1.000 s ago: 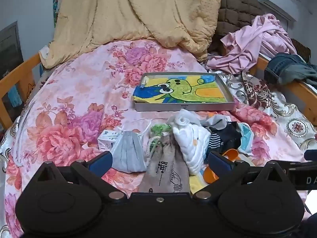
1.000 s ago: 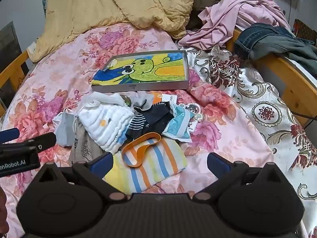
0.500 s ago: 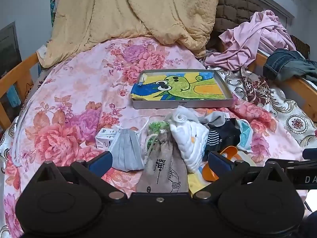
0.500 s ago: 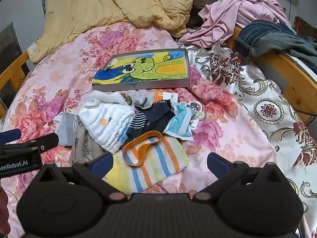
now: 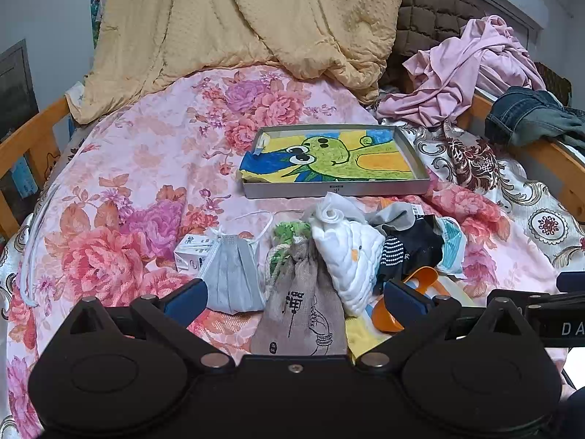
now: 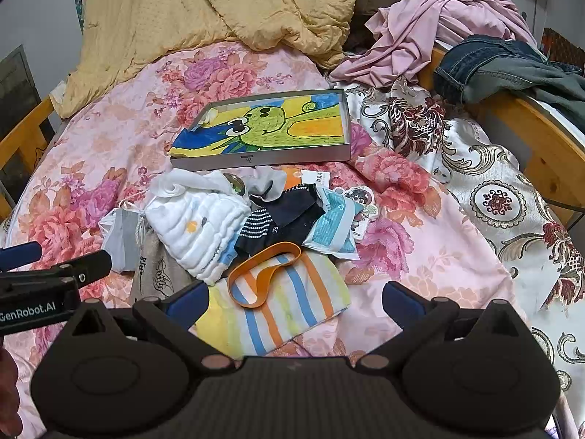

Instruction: Organize soft objects

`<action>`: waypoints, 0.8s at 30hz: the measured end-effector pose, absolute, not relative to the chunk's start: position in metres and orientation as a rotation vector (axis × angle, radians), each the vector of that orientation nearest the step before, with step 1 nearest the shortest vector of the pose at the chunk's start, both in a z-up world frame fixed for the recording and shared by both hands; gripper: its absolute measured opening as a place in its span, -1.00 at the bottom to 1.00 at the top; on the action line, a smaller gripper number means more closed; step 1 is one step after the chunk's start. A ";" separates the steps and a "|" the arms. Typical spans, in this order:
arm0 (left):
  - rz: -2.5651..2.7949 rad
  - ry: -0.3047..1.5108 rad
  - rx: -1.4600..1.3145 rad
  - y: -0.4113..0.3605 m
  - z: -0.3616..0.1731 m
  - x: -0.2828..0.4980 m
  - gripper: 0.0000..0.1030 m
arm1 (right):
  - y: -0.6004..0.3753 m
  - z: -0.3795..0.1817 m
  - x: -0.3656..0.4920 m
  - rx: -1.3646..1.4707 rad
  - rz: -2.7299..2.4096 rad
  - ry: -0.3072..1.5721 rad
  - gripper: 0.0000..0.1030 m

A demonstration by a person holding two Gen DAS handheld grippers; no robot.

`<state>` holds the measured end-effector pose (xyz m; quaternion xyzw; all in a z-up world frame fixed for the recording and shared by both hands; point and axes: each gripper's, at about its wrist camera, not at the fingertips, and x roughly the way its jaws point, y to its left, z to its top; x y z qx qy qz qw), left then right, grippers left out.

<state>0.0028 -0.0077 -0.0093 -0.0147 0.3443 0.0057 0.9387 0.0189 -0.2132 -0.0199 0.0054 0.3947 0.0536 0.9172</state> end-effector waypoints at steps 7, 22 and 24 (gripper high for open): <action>0.013 0.703 -0.032 -0.008 -0.009 0.003 0.99 | -0.210 -0.021 0.020 0.010 0.110 0.808 0.99; 0.012 0.704 -0.031 -0.008 -0.008 0.003 0.99 | -0.210 -0.018 0.020 0.014 0.108 0.803 0.99; 0.013 0.705 -0.032 -0.008 -0.008 0.003 0.99 | -0.211 -0.018 0.021 0.015 0.108 0.804 0.99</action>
